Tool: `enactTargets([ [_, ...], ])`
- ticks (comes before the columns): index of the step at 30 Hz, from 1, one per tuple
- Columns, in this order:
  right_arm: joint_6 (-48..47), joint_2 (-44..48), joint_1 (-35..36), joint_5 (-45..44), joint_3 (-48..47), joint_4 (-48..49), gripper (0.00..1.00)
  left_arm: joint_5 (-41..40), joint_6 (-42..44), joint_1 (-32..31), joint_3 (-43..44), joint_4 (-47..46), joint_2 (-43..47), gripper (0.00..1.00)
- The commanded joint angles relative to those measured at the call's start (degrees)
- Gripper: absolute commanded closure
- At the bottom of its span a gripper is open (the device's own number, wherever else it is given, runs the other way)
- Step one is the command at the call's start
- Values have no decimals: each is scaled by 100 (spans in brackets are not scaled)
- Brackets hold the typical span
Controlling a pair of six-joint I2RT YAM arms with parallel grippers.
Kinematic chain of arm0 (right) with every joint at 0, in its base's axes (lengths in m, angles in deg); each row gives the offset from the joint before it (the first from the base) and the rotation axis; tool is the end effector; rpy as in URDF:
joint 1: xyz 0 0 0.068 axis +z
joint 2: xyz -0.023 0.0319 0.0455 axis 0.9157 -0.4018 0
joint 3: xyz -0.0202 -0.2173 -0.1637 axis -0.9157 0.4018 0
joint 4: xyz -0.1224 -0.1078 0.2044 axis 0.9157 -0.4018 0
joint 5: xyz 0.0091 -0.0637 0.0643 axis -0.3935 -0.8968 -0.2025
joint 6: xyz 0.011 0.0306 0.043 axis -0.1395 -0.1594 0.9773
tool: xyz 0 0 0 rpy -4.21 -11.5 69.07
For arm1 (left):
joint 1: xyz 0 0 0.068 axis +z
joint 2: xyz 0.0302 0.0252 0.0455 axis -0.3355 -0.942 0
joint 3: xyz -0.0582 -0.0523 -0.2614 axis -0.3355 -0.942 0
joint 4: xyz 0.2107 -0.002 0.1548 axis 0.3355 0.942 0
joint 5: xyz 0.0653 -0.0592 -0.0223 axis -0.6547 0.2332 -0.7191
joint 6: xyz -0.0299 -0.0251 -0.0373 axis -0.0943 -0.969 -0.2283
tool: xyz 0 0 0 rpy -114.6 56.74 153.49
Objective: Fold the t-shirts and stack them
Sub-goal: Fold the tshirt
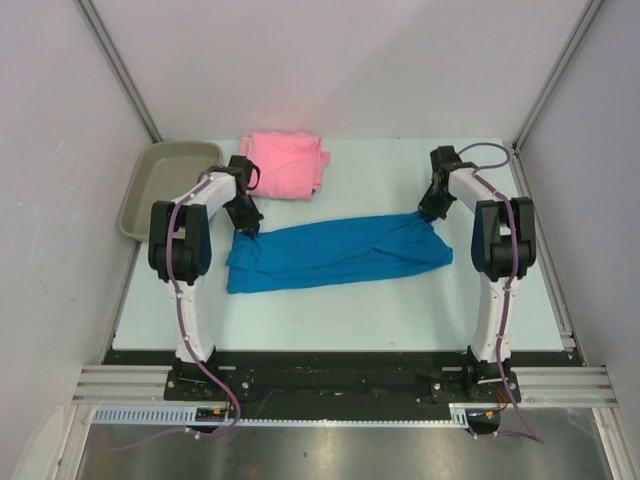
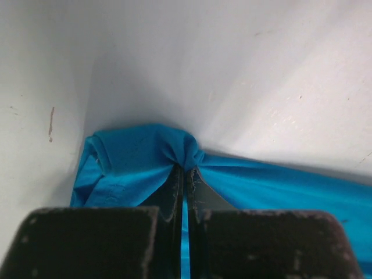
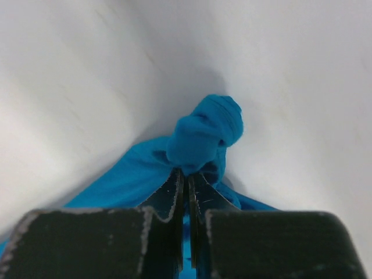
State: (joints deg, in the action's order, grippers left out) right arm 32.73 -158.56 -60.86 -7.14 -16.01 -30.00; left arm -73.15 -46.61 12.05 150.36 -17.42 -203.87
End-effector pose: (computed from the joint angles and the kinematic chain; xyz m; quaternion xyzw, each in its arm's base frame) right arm 0.4288 0.0386 0.1657 0.2599 0.9508 0.0299 0.1662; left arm 0.4181 -0.0539 0.1614 -0.2382 0.9672 -0.0124 0.0877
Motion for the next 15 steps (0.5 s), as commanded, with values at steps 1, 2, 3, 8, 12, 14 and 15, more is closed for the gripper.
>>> enactTargets([
  [1,-318,-962,52,-179,-1638,161,100,13,-233,87,-562,-787,158,100],
  [2,-388,-1105,113,-135,-1879,108,100,109,-268,96,-730,-859,324,100],
  [3,-424,-1228,140,-56,-2142,64,100,145,-346,87,-915,-938,412,100],
  [8,-547,-2133,333,287,-3704,37,100,337,-444,-35,-2058,-1431,940,100],
  [12,-608,-2802,535,726,-4991,-174,100,373,-593,-299,-2752,-1703,1379,100],
  [14,-582,-2969,579,989,-5142,-26,100,382,-707,-518,-3051,-1747,1590,100],
  [15,-547,-2978,597,1182,-5116,228,100,400,-751,-606,-3148,-1817,1661,100],
])
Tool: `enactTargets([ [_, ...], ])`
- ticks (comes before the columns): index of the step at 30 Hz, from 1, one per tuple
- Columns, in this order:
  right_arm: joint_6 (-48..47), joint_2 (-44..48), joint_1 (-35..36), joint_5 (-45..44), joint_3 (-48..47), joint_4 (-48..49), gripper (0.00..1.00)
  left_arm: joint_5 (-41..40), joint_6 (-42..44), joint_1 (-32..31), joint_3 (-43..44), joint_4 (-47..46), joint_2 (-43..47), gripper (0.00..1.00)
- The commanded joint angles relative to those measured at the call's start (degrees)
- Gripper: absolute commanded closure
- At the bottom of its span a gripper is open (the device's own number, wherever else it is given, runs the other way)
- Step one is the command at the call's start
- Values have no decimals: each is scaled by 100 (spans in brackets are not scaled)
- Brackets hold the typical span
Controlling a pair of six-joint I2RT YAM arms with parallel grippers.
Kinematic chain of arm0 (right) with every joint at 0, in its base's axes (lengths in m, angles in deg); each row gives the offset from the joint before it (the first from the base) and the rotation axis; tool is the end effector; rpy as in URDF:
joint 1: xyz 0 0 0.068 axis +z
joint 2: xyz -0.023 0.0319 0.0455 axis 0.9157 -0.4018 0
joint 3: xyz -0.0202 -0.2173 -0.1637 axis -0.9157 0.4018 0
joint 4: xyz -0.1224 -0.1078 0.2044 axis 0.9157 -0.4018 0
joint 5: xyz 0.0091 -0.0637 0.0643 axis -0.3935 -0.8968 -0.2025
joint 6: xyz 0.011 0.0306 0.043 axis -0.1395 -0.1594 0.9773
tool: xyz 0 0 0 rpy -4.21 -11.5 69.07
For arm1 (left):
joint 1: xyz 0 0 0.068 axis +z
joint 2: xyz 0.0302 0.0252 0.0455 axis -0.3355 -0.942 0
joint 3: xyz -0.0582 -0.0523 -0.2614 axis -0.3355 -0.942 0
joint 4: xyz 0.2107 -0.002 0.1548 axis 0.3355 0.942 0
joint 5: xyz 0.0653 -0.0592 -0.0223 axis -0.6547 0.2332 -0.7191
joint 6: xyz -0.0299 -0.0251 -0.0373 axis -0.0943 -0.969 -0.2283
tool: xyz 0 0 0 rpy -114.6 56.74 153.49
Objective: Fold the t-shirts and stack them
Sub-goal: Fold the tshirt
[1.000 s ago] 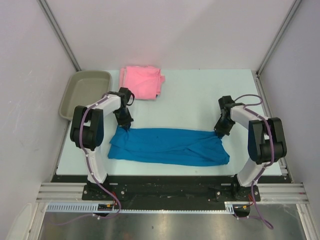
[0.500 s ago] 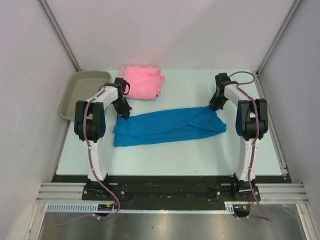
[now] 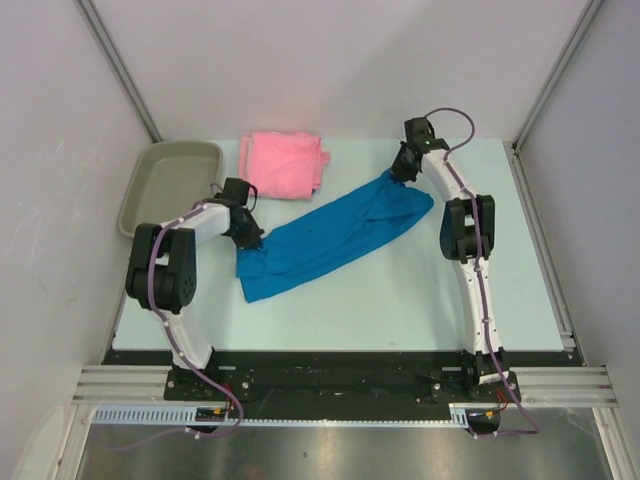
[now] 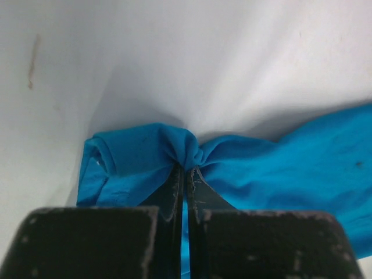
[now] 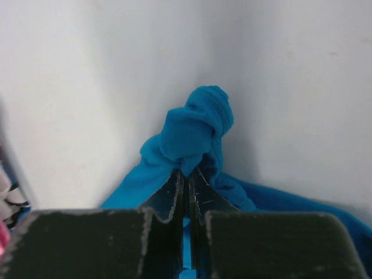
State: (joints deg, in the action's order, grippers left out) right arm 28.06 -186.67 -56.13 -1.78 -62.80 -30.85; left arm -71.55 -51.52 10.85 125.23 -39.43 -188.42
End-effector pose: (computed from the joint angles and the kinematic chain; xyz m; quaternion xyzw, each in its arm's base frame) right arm 0.5537 0.1005 0.1734 0.1644 0.9339 0.1254 0.2915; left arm 0.3604 -0.0550 0.1572 -0.2649 0.9448 -0.0738 0.1781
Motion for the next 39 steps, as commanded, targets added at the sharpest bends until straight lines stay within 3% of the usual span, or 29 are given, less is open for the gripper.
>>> enactTargets([
  [1,-36,-185,160,709,-427,429,100,232,-294,-574,-801,375,255,100],
  [8,35,-466,283,1078,-673,948,100,135,-839,-1549,-1400,330,844,100],
  [15,-18,-405,292,1017,-691,1053,100,-304,-971,-1717,-1743,532,1311,99],
  [16,-35,-335,292,1000,-665,1062,95,-383,-963,-1709,-1734,611,1364,96],
  [19,-184,-107,292,859,-533,1168,55,-656,-980,-1700,-1699,848,1645,60],
  [20,-220,-36,283,798,-402,1246,47,-813,-1050,-1700,-1664,1040,1724,14],
  [21,-281,69,275,632,-314,1308,35,-867,-1068,-1700,-1586,1112,1881,0],
  [22,-325,174,266,561,-226,1378,15,-919,-1042,-1700,-1533,1148,1970,0],
  [25,-623,859,283,-79,397,1624,0,-1288,-945,-1700,-1085,1577,2242,0],
  [29,-1045,2893,432,-1387,2294,2554,0,-1421,-656,-1700,-575,1964,2559,0],
  [32,-1178,3925,669,-1916,3761,2793,0,-1228,-348,-1700,-267,2052,2664,0],
  [36,-968,5558,1214,-1901,5143,2452,0,-1455,-67,-1700,32,2080,2902,0],
  [39,-432,6141,1723,-1357,6092,1969,0,-1422,188,-1612,199,1983,2972,0],
])
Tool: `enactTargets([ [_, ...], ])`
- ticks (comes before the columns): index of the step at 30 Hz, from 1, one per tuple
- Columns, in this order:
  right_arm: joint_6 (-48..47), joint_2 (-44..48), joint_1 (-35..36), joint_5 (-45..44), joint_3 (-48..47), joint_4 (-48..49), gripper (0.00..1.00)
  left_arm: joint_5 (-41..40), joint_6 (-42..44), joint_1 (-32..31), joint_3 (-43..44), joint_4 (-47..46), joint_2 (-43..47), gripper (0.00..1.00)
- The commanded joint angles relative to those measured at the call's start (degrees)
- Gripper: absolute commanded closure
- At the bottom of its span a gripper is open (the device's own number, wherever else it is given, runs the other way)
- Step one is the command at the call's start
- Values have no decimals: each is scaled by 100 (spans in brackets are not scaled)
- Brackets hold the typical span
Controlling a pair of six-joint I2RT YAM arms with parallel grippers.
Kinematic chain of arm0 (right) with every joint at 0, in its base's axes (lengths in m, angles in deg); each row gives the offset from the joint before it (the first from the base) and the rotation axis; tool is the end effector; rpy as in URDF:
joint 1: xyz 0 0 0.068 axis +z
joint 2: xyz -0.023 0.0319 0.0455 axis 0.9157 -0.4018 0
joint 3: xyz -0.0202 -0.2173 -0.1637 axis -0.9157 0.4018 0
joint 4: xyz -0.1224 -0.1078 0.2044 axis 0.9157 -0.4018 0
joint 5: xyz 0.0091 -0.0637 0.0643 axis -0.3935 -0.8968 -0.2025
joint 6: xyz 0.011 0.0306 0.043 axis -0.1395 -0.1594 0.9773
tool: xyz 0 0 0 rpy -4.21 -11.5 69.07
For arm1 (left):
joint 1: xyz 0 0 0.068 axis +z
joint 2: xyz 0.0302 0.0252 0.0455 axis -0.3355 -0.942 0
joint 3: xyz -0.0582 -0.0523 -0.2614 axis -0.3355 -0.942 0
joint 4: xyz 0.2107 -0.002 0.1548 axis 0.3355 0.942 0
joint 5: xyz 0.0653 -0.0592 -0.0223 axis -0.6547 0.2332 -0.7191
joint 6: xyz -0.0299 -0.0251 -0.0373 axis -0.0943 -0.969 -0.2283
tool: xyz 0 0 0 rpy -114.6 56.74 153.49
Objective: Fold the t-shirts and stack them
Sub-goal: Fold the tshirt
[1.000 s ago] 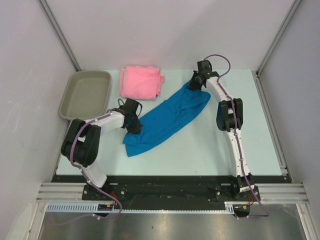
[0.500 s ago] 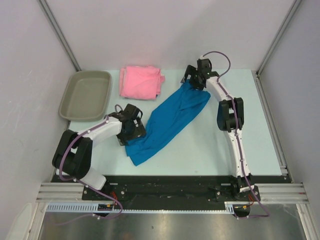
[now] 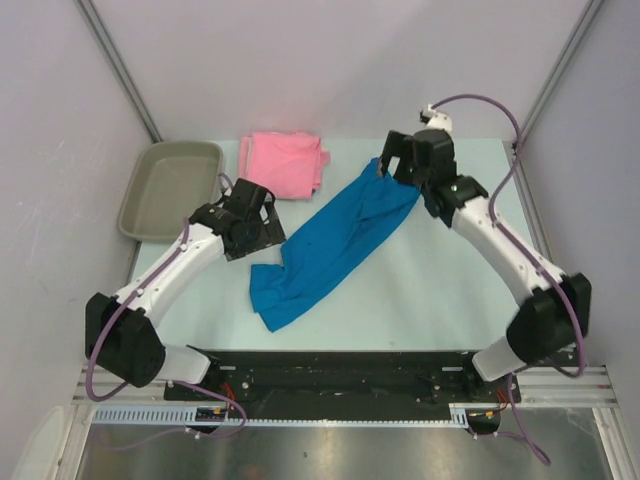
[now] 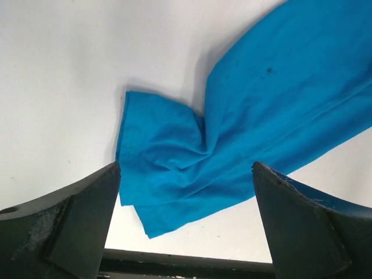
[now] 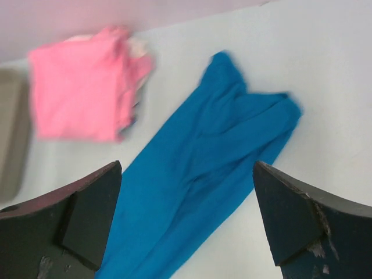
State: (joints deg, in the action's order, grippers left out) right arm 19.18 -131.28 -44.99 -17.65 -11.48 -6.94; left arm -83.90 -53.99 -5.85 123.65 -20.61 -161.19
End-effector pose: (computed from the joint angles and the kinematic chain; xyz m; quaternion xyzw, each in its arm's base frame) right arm 0.3598 0.1310 0.3579 0.0696 0.8370 0.1006 0.5333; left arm 0.2527 -0.1113 0.2793 -0.1700 0.9470 -0.0476 0.2683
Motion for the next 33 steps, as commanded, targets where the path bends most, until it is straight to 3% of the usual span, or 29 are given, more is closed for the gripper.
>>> enactTargets([
  [1,604,952,758,449,1171,-502,0,-99,531,197,418,92,240,0],
  [2,702,1130,1090,877,1704,-442,0,93,567,277,479,153,223,0],
  [4,1324,1595,1557,873,2129,-423,0,209,611,531,533,189,266,0],
  [9,2939,1826,3234,205,2920,-415,0,568,620,1120,59,-4,741,0],
  [12,3522,1678,3781,73,3290,129,0,736,647,1411,-143,-31,952,0],
  [20,4849,702,4450,248,3520,1334,0,737,778,1534,-759,-57,1496,0],
  [33,5431,-775,4548,872,3520,2582,4,851,919,1693,-909,-110,1550,0],
])
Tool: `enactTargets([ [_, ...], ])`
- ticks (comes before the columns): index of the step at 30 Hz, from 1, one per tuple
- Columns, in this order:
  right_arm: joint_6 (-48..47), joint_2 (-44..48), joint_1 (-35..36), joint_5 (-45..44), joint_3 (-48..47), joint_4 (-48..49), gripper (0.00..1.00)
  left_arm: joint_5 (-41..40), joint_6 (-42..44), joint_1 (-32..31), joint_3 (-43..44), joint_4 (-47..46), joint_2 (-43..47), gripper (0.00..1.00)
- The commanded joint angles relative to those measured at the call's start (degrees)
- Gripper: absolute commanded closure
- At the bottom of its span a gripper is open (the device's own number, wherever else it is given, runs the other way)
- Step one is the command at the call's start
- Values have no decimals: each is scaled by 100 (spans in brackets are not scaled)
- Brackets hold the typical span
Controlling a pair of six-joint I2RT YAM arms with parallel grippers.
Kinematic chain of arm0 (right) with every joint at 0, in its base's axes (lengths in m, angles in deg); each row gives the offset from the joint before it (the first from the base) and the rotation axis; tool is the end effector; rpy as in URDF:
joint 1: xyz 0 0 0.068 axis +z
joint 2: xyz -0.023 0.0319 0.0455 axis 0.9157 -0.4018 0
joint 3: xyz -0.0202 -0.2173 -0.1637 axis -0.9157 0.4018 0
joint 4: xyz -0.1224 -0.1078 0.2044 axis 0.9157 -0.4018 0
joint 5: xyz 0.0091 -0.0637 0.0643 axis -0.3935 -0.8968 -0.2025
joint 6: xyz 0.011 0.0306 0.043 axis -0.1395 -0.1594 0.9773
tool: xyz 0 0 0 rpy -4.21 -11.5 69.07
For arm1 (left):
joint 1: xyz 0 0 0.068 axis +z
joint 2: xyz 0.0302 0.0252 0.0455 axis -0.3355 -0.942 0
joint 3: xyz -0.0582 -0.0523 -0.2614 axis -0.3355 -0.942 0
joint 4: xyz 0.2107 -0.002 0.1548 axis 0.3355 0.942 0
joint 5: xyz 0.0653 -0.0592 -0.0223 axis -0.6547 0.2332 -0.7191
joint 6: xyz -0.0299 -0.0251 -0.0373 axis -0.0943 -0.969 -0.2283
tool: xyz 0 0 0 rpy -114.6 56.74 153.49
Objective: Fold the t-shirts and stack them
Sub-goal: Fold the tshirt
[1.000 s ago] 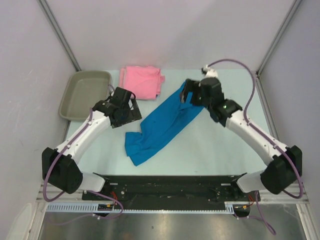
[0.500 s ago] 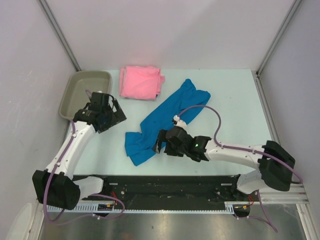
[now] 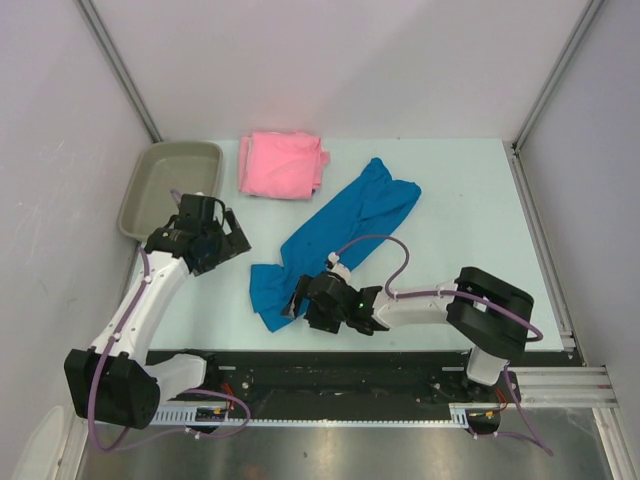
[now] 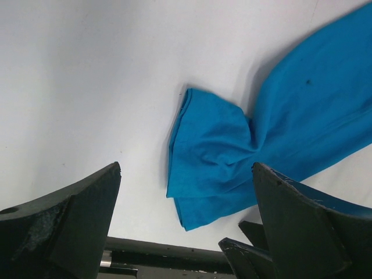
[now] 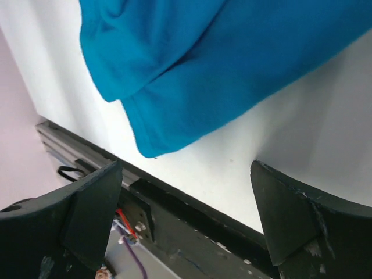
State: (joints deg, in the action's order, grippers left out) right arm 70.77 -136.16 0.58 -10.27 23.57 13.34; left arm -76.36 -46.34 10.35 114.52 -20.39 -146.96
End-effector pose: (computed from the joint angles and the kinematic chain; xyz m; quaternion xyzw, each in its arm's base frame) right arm 0.1387 0.3141 0.1576 0.0752 0.9185 0.3436 0.1805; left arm 0.2186 -0.0321 0.2859 -0.2246 0.9287 -0.0664 0.2875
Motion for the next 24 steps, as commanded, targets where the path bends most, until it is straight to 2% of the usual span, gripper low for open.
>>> enactTargets([
  [1,247,-366,-18,238,14,798,5,88,163,91,5,-149,101,0],
  [13,378,-1342,-71,538,-144,1257,14,158,277,258,-66,-255,-75,0],
  [17,291,-1439,-45,521,-214,1222,29,202,312,284,-118,-308,-110,0],
  [18,273,-1448,-36,512,-232,1179,36,194,312,293,-127,-316,-110,0],
  [21,247,-1510,-36,520,-250,1143,46,220,330,319,-180,-360,-119,0],
  [23,220,-1501,-36,486,-258,1117,49,229,347,328,-197,-378,-110,0],
  [24,211,-1501,-27,477,-258,1091,55,246,347,345,-215,-387,-119,0],
])
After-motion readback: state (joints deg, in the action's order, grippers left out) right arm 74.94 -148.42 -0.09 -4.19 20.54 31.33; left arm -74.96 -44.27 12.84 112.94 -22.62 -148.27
